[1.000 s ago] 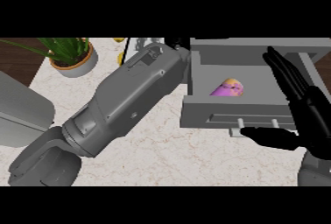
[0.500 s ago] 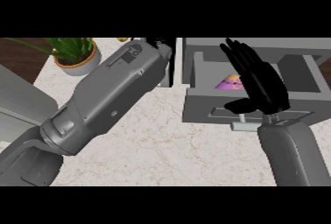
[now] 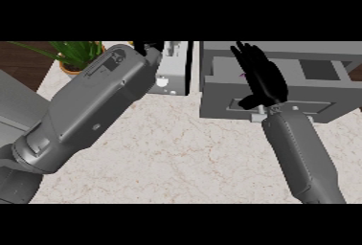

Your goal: Pick up the can, place it into the drawer and close the drawer

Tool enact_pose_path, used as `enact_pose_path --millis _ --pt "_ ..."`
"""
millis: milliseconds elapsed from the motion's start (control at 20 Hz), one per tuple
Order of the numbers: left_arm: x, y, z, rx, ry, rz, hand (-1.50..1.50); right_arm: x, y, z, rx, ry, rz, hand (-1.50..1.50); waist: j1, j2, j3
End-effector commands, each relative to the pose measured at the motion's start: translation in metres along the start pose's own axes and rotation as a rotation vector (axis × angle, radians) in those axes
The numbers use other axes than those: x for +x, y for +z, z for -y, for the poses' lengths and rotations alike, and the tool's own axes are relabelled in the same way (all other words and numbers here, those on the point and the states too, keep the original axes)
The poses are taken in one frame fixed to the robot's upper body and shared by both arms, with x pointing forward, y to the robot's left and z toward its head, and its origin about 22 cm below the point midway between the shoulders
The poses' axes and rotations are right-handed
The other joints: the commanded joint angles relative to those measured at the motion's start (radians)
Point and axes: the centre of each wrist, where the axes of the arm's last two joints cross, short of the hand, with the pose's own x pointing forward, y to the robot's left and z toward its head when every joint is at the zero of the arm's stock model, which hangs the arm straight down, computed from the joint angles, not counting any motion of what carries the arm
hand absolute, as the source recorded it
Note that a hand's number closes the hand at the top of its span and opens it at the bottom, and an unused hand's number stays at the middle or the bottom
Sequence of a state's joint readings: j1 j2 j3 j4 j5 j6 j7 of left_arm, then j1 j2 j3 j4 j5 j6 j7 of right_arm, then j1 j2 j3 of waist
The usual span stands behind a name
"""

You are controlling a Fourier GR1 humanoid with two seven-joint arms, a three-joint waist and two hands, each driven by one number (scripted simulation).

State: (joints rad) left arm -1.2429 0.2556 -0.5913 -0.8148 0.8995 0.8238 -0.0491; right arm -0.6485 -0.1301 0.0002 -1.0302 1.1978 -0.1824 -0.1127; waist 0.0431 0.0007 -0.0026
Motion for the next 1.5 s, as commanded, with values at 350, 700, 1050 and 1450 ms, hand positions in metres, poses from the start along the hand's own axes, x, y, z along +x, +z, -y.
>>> enact_pose_path --millis 350,700,1050,1450 --pt "0.017 0.001 -0.026 0.007 -0.006 0.018 -1.50 -0.014 -0.015 -0.045 -0.047 0.096 -0.061 -1.50 0.015 0.014 0.004" --pt "0.019 -0.001 -0.051 0.021 -0.001 0.019 -1.50 -0.022 -0.029 -0.039 -0.131 0.115 -0.077 -1.50 0.019 0.018 0.004" --pt "0.031 0.008 -0.045 -0.012 0.006 0.026 -1.50 -0.025 -0.061 -0.006 -0.210 0.140 -0.099 -1.50 0.046 0.029 0.005" --pt "0.036 0.016 -0.051 -0.023 0.003 0.023 -1.50 -0.031 -0.091 0.046 -0.240 0.172 -0.133 -1.50 0.065 0.031 0.004"
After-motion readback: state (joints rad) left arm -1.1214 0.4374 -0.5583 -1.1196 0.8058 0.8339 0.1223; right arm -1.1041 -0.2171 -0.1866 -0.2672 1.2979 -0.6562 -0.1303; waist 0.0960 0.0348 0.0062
